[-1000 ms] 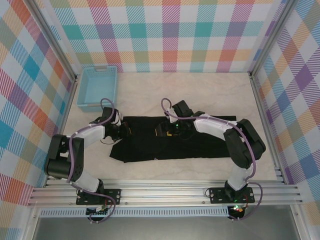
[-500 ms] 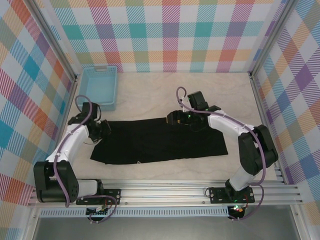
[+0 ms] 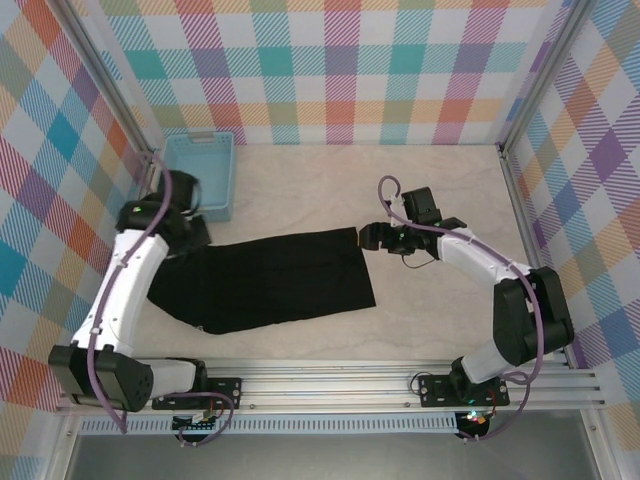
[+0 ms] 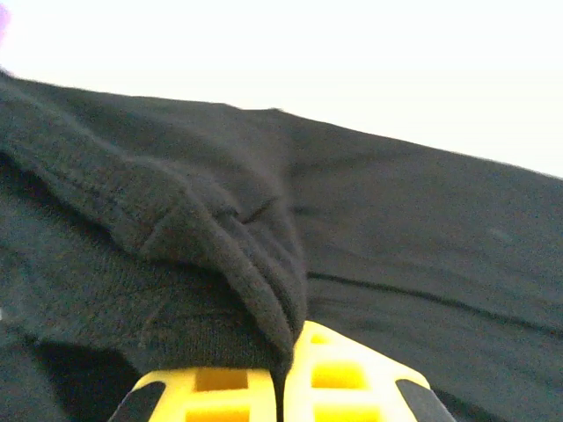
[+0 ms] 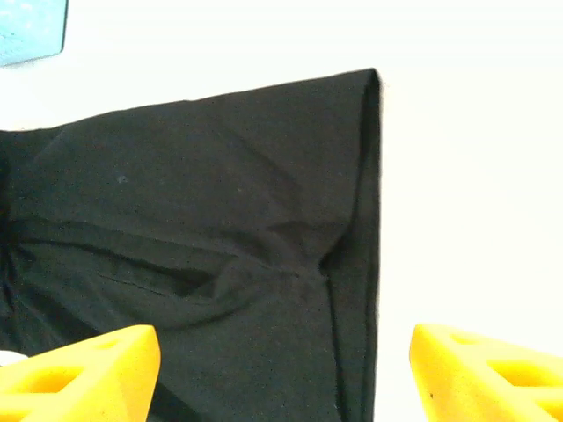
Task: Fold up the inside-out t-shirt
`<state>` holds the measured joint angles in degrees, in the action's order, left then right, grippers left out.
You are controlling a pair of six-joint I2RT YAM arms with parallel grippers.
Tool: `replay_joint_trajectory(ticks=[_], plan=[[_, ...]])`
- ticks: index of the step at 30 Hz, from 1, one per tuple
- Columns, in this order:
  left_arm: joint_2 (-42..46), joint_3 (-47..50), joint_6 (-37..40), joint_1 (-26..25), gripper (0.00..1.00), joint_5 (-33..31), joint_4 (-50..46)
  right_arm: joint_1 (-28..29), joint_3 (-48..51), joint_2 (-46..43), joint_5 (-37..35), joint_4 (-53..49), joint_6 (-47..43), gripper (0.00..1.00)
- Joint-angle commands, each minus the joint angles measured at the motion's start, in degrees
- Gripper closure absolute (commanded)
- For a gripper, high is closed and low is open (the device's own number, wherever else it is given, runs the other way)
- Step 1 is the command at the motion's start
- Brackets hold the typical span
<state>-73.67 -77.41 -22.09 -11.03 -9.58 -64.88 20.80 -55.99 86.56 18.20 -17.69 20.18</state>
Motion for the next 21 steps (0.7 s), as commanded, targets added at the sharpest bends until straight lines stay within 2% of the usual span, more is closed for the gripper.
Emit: replay_joint_trajectory(ticks=[1,5,7,8,9,11,13,14,17,21], plan=[[-6.59,-1.17,-13.88,-10.85,1.00,9.30,5.59,-0.06,0.73,-2.28,-0.98,-0.46,-1.36,0.25],[-21.02,-9.30,-19.54,-22.79,0.99,7.76,11.10,-0.28,2.87,-5.19,-1.49,-0.48,-1.22,0.25],[-29.60,-15.35,-20.85,-26.87,0.85,7.00,12.12,-0.40,4.02,-7.28,-2.31,-1.39,-1.33,0.25],[-34.67,-19.66,-20.73,-29.10,0.81,6.25,11.71,-0.58,4.86,-8.82,-3.15,-1.84,-1.16,0.25],[-38.78,-23.51,-21.11,-30.78,0.72,5.08,10.74,-0.83,5.69,-10.27,-3.76,-2.26,-0.95,0.25],[-47.39,-31.29,-22.33,-34.11,0.40,4.48,9.33,-1.87,7.31,-14.42,-6.20,-4.54,-0.52,0.25],[-51.66,-36.01,-22.90,-36.82,0.29,6.64,9.86,-3.12,8.52,-18.44,-9.97,-6.91,-0.60,0.25],[-52.18,-36.90,-22.98,-38.19,0.23,6.88,10.91,-3.85,8.93,-20.27,-12.54,-8.70,-0.63,0.25],[-50.34,-35.86,-21.99,-39.17,0.20,10.69,14.32,-5.02,9.23,-23.16,-16.45,-11.34,-1.21,0.25],[-41.59,-28.91,-18.73,-38.34,0.20,9.06,15.09,-5.06,9.44,-21.96,-13.79,-9.32,0.24,0.25]])
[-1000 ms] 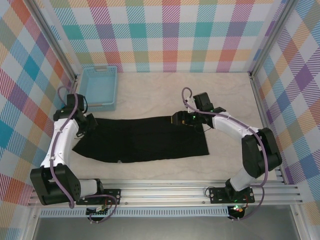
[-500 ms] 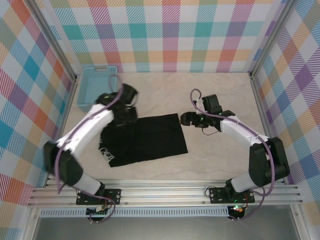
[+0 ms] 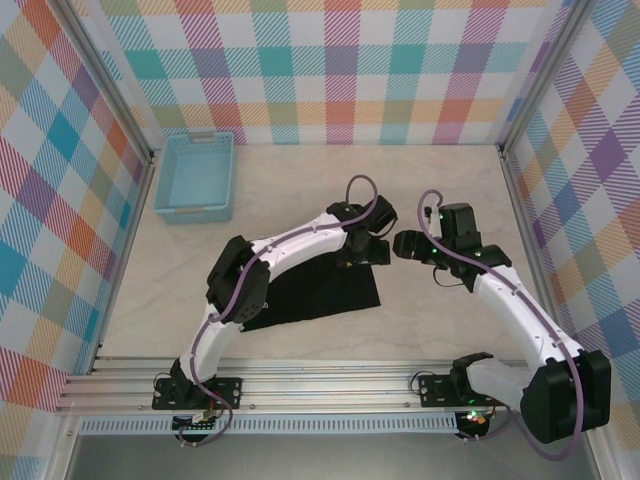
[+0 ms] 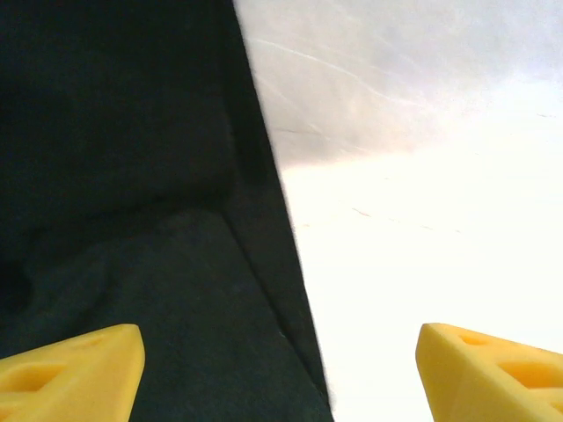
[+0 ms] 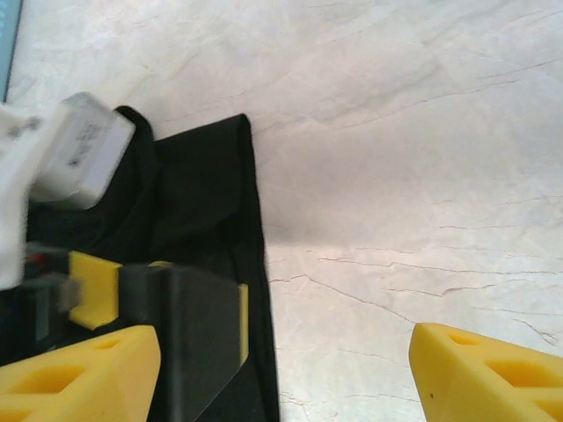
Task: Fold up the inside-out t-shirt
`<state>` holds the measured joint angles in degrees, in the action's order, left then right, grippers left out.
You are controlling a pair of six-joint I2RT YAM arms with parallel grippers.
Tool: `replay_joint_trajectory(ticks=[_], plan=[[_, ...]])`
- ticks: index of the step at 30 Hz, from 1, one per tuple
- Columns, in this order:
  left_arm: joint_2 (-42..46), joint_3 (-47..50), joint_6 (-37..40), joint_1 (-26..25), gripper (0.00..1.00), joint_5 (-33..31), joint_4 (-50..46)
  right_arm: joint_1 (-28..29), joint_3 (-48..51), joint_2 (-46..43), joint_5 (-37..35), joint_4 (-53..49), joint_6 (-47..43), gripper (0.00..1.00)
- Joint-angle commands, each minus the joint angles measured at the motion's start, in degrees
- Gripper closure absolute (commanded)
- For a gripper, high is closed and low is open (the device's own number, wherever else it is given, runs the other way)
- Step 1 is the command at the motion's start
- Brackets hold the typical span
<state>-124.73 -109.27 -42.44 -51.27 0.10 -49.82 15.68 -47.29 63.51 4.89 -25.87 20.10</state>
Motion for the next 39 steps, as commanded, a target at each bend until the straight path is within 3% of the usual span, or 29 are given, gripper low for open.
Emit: replay_joint_trajectory(ticks=[1,5,10,15,21,25,39], plan=[[12.64,5.67,2.95,2.96,0.19,-1.35,0.10,0.11,1.11,1.68,2.39,0.71,1.08,0.26],[25.33,19.03,7.11,9.49,0.19,-5.88,0.21,4.80,2.05,5.13,11.83,10.18,5.18,0.27],[35.73,33.43,8.78,21.41,0.20,-0.97,7.95,18.04,-0.24,13.52,15.07,17.28,7.90,0.26],[37.35,37.96,11.40,27.91,0.20,-1.58,11.21,27.68,-5.04,22.56,14.38,19.86,11.34,0.24],[38.76,40.26,12.85,30.05,0.20,-0.80,14.14,31.72,-9.57,32.84,15.69,24.62,14.37,0.22],[39.81,41.92,13.58,31.28,0.20,0.44,14.72,32.15,-12.89,37.94,12.54,22.59,14.46,0.22],[42.54,45.80,14.85,32.19,0.20,0.88,15.71,32.22,-15.60,39.96,5.92,15.01,11.47,0.23]])
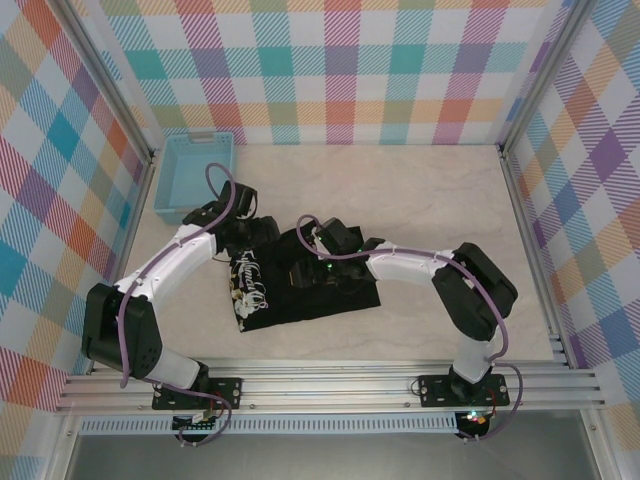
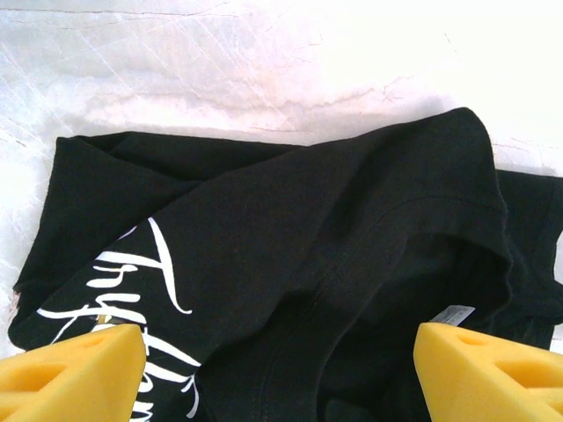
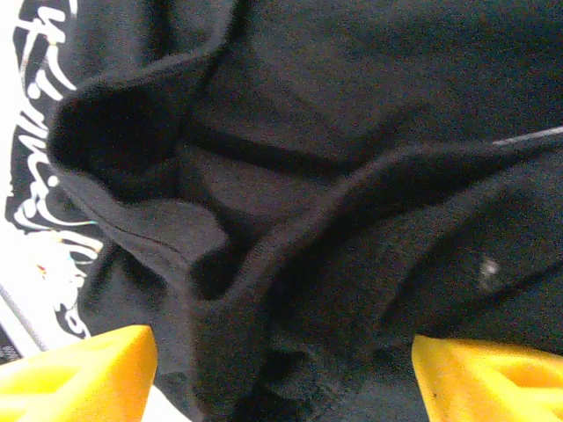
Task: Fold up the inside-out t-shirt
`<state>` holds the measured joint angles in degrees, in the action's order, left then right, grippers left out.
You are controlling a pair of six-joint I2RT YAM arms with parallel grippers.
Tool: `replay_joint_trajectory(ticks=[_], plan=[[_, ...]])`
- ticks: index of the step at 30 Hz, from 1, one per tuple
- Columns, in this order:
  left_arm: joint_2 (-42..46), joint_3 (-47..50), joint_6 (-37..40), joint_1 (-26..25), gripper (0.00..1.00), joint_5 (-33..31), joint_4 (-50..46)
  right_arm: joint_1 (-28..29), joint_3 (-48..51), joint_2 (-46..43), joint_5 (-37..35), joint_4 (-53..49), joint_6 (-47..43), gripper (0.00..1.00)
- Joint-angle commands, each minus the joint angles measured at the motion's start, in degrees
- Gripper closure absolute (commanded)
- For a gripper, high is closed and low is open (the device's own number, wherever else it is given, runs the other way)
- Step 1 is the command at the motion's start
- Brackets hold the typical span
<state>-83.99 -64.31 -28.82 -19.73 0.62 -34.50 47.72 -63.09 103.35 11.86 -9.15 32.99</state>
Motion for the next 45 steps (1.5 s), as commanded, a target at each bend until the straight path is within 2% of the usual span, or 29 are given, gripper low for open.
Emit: replay_joint_trajectory(ticks=[1,4,10,17,26,31,45], plan=[[1.68,0.86,1.43,0.65,0.20,0.34,0.40,0.18,-0.16,0.86,-0.25,-1.35,-1.37,0.24],[1.30,0.68,1.72,0.65,0.20,0.43,0.16,0.17,-0.80,2.34,2.30,0.94,-0.33,0.29],[1.49,1.21,2.13,0.65,0.20,-0.32,-0.23,0.10,-0.72,1.84,2.93,1.73,-0.55,0.63],[1.88,2.04,2.12,0.69,0.20,0.25,0.31,-0.04,2.51,-4.96,0.90,-2.85,-0.65,0.99],[3.47,3.10,2.60,0.69,0.21,2.07,0.35,-2.34,7.33,-17.74,0.90,-13.39,0.10,1.00],[2.96,3.58,3.50,0.65,0.20,4.39,0.15,-5.16,8.42,-21.98,-0.33,-19.37,-0.90,1.00],[3.54,5.46,7.35,0.57,0.21,10.23,-1.67,-13.24,0.10,-17.42,-1.81,-32.55,-11.56,0.98]])
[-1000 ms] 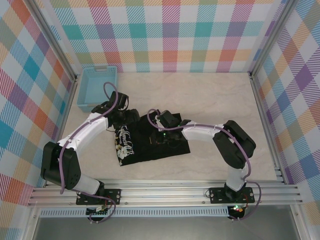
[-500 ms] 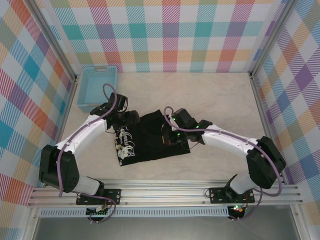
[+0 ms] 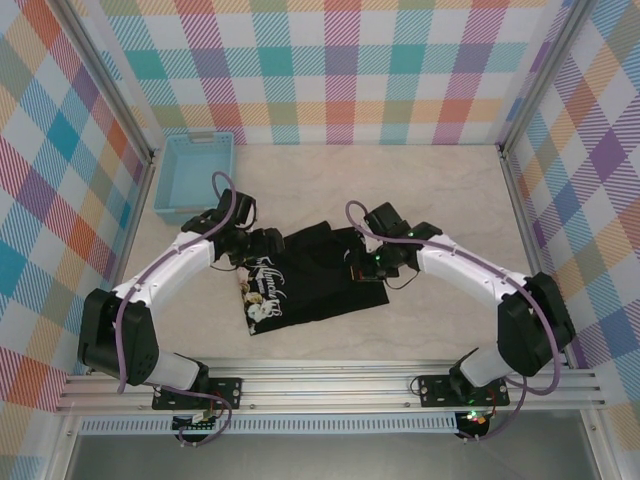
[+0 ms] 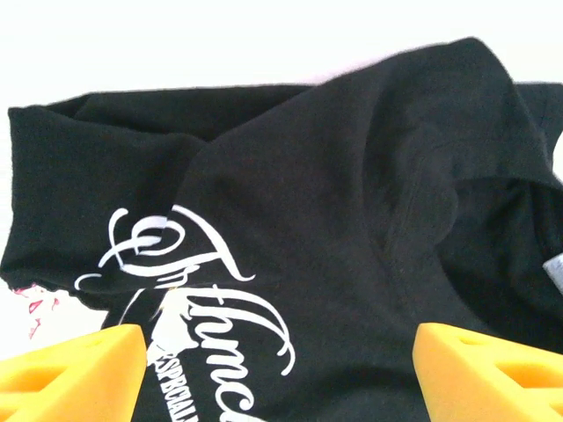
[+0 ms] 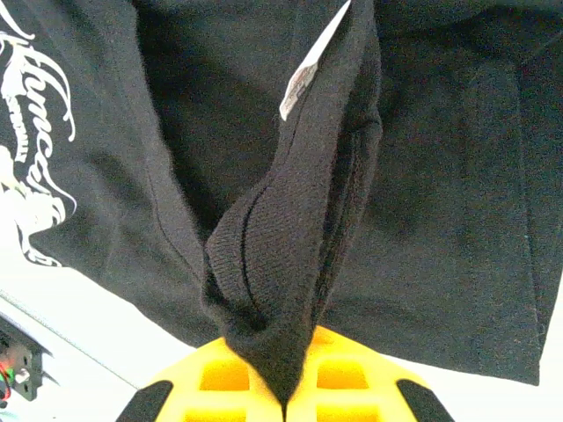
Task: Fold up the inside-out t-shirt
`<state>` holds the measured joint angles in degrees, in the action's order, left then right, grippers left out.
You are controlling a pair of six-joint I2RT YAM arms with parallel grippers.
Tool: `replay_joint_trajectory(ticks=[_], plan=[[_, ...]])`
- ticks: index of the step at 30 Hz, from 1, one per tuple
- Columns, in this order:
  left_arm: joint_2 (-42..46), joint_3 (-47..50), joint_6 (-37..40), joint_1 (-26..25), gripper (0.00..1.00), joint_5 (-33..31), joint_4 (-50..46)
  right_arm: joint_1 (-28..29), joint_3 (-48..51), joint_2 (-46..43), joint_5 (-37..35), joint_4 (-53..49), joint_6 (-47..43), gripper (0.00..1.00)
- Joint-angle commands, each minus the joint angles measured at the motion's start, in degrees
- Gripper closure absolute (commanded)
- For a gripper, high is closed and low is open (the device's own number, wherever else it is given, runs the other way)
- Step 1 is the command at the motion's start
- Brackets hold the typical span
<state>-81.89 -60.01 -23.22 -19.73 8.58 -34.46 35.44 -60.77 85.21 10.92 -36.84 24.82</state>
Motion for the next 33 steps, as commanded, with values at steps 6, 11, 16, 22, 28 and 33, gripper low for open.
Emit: replay_joint_trajectory(ticks=[6,11,16,22,28,33], plan=[[2.19,4.42,1.30,-0.20,0.21,5.72,0.64,-2.77,-0.49,4.33,-4.41,-6.33,-4.87,0.90],[1.92,5.80,1.08,-1.88,0.21,7.13,2.23,-5.48,1.92,7.07,-6.20,-5.60,-4.44,0.82],[1.81,6.33,1.25,-2.86,0.21,6.95,3.80,-6.88,3.77,9.56,-6.49,-6.60,-3.15,0.69],[-0.31,5.31,1.69,-2.95,0.20,0.29,4.83,-6.81,4.41,3.24,-6.93,-4.56,-1.37,0.56],[-6.21,3.13,1.86,-1.33,0.20,-2.39,7.33,-4.58,8.37,-2.15,0.25,3.70,4.83,0.51],[-11.61,2.57,1.54,-1.19,0.21,3.10,7.36,-5.09,7.72,4.27,-0.81,7.32,5.98,0.54]])
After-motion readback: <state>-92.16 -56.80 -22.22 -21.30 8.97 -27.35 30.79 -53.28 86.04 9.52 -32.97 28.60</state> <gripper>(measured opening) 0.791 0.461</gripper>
